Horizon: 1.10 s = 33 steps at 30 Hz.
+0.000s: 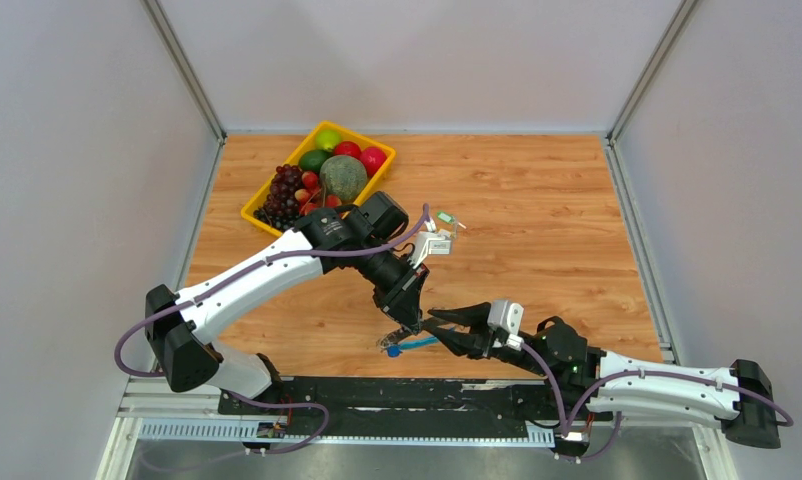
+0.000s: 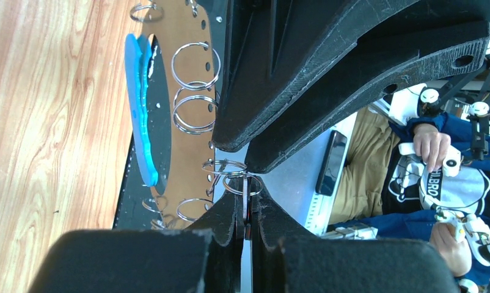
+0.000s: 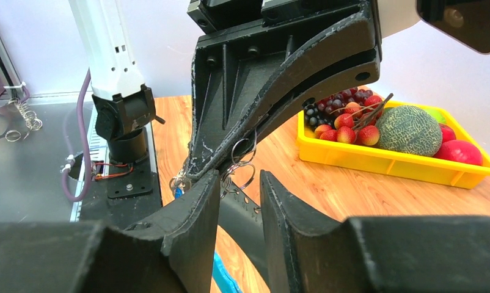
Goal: Remove the keys from the keyring
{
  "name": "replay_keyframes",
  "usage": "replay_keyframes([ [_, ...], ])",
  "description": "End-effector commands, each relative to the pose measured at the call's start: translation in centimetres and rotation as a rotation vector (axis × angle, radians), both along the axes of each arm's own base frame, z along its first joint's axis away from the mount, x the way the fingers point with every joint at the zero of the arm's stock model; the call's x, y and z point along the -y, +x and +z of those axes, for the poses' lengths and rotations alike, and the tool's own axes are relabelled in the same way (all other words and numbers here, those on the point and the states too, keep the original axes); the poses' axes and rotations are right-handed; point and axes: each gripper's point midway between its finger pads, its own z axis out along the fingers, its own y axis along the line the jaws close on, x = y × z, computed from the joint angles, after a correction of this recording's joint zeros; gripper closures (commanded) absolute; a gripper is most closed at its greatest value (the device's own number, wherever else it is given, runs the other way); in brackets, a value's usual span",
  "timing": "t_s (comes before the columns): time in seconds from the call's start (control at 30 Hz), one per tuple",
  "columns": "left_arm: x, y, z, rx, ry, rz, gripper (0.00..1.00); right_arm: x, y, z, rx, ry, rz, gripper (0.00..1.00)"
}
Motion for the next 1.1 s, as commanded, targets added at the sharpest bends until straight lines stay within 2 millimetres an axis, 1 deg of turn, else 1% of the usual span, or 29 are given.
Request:
replay_keyframes([
  [0.0,0.7,-0.1,1.8,0.015,-0.062,-0.021,1.00,0.2,0.0,2.1,0.006,0.067,0.000,0.65],
  [0.1,0.7,-0.2,1.9,0.011,-0.068,-0.021,1.00,0.1,0.3,2.2,0.006,0.068,-0.014,0.65],
  [0.37,0.7,-0.2,2.1,0.011,-0.074,-0.012,1.00,-0.9,0.4,2.6,0.010,0.061,-0.008,0.64],
  [0.5,0.7,-0.2,2.0,0.010,-0.074,-0.012,1.00,-0.9,0.9,2.6,0.005,0.059,-0.030,0.65],
  [0.57,0.6,-0.2,2.0,0.011,-0.073,-0.013,1.00,-0.9,1.1,2.6,0.003,0.056,-0.042,0.69],
  [0.77,0.6,-0.2,2.1,0.017,-0.075,-0.011,1.00,-0.7,1.6,2.0,-0.009,0.024,-0.071,0.86],
  [0.83,0.6,-0.2,2.1,0.016,-0.076,-0.011,1.00,-0.7,1.6,1.8,-0.012,0.013,-0.077,0.89],
  [0.93,0.7,-0.2,2.1,0.017,-0.076,-0.008,1.00,-0.8,1.5,1.6,-0.004,-0.006,-0.065,1.00],
  [1.07,0.8,0.0,2.3,0.019,-0.079,-0.003,1.00,-0.9,0.6,1.6,0.017,-0.010,-0.021,1.00],
])
